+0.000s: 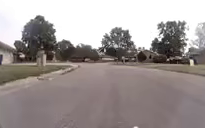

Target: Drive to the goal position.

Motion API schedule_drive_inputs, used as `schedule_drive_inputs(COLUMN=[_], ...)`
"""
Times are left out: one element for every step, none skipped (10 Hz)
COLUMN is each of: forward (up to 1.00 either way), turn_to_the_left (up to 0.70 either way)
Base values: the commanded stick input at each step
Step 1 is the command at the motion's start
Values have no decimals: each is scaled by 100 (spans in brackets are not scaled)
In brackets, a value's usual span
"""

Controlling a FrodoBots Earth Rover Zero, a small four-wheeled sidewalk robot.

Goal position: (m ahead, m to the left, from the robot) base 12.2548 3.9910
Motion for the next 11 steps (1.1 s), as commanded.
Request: schedule_drive_inputs(forward=[70,70,70,70,70,70,70,70,70,70,70], turn_to_the_left=[0,0,0,0,0,0,0,0,0,0,0])
